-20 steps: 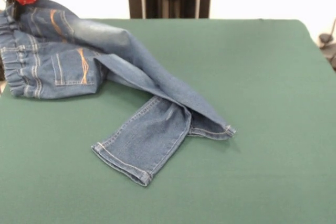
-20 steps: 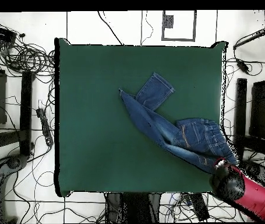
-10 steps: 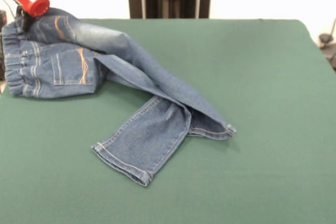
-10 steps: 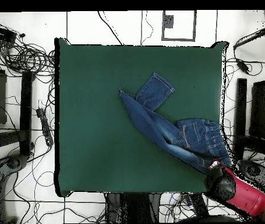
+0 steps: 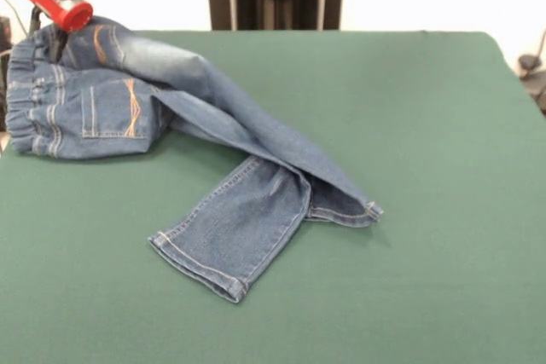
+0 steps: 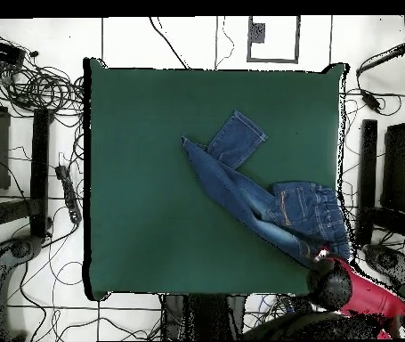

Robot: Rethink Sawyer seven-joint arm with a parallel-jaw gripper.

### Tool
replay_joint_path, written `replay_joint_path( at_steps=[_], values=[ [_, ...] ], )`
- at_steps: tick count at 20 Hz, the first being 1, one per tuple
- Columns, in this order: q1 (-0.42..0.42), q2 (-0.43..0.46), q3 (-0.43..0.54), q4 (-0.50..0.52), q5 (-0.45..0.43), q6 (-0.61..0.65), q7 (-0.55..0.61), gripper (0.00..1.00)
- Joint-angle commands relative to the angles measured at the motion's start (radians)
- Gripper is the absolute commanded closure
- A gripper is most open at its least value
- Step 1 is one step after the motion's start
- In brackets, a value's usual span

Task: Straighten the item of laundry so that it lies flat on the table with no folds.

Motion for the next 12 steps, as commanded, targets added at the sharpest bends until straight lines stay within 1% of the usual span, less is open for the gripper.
replay_joint_path(
  at_steps=[1, 2, 3, 5, 6, 8, 10, 12],
  values=[
    [0.072, 0.027, 0.047, 0.106, 0.079, -0.028, 0.216, 0.00],
    [0.095, 0.006, 0.035, 0.109, 0.083, -0.003, 0.210, 0.00],
    [0.098, -0.037, 0.051, 0.119, 0.075, 0.038, 0.186, 0.00],
    [0.122, -0.079, 0.042, 0.123, 0.085, 0.099, 0.170, 0.00],
    [0.149, -0.113, 0.028, 0.123, 0.092, 0.149, 0.160, 0.00],
    [0.181, -0.154, 0.011, 0.124, 0.102, 0.204, 0.151, 0.00],
    [0.216, -0.176, -0.014, 0.128, 0.109, 0.242, 0.152, 0.00],
    [0.227, -0.179, -0.019, 0.130, 0.115, 0.265, 0.156, 0.00]
  ],
)
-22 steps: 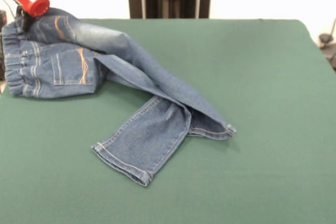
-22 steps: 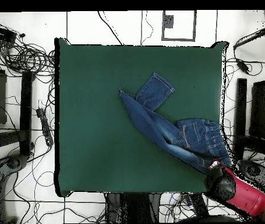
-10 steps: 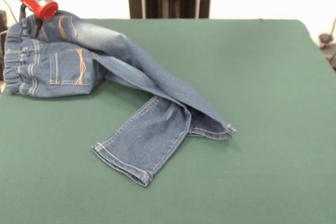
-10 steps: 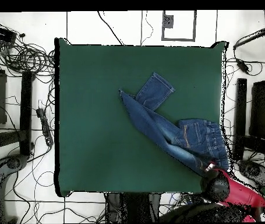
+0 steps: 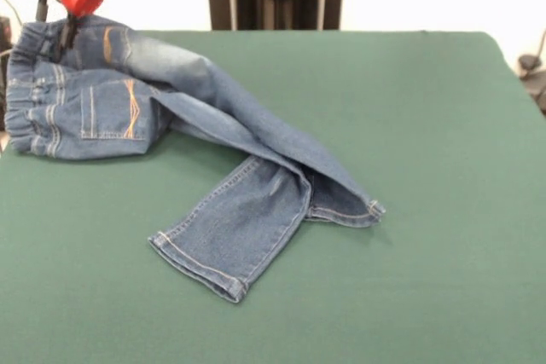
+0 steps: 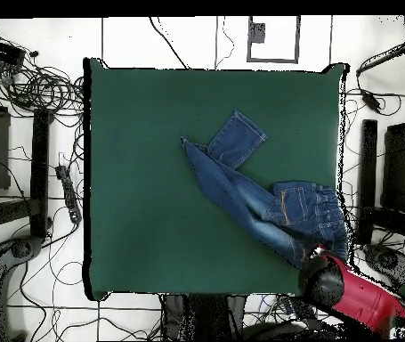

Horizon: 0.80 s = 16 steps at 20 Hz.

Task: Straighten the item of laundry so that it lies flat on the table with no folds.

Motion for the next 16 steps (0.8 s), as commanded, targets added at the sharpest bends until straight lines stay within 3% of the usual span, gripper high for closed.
replay_joint_path(
  at_steps=[1, 16],
  values=[
    [0.128, -0.095, 0.017, 0.086, 0.091, 0.214, 0.160, 0.00],
    [0.158, -0.036, 0.094, 0.056, 0.170, 0.084, 0.223, 0.00]
  ],
)
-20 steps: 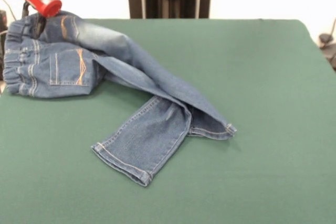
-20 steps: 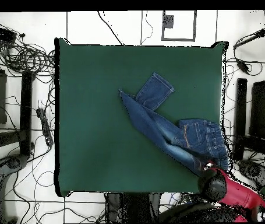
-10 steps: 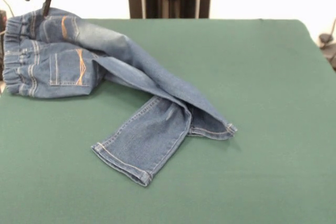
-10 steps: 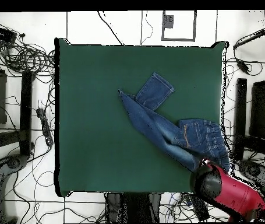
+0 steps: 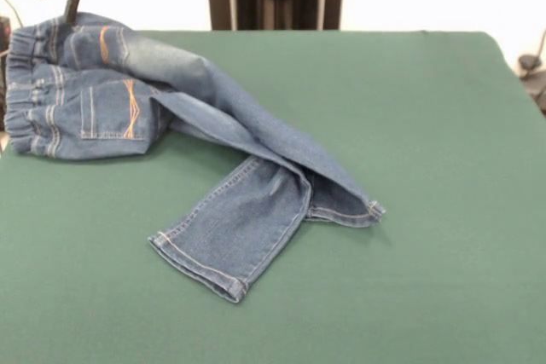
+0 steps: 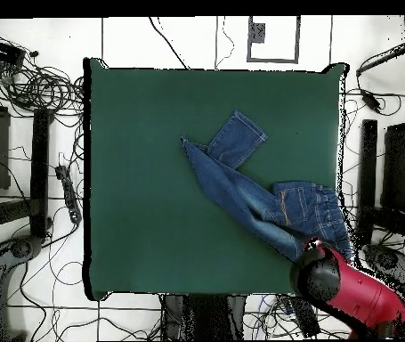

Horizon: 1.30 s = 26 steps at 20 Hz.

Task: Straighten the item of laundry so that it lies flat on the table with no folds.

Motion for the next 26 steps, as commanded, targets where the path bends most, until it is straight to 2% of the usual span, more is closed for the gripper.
replay_joint_path(
  at_steps=[1, 7, 13, 26],
  values=[
    [0.066, 0.075, 0.126, 0.036, 0.110, -0.026, 0.226, 0.00],
    [0.090, 0.102, 0.155, 0.002, 0.169, -0.047, 0.230, 0.00],
    [0.119, 0.100, 0.165, -0.031, 0.219, 0.030, 0.199, 0.00],
    [0.168, 0.135, 0.177, -0.096, 0.295, 0.072, 0.183, 0.00]
  ],
)
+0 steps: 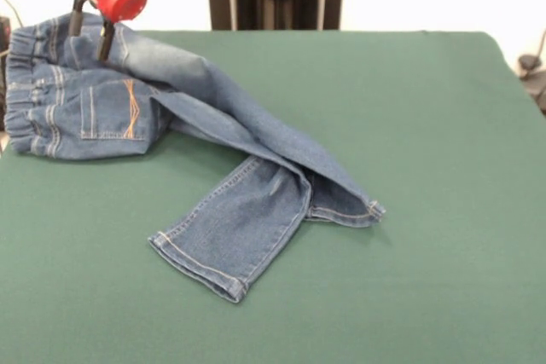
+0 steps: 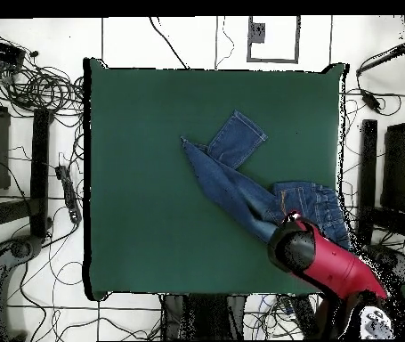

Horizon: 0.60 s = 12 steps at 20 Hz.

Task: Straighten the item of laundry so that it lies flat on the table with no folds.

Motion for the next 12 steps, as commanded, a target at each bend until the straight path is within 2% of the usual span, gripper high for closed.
replay_joint_path(
  at_steps=[1, 12],
  values=[
    [0.070, 0.080, 0.152, -0.062, 0.104, 0.079, 0.186, 0.00],
    [0.149, 0.154, 0.145, -0.071, 0.245, -0.006, 0.274, 0.00]
  ],
)
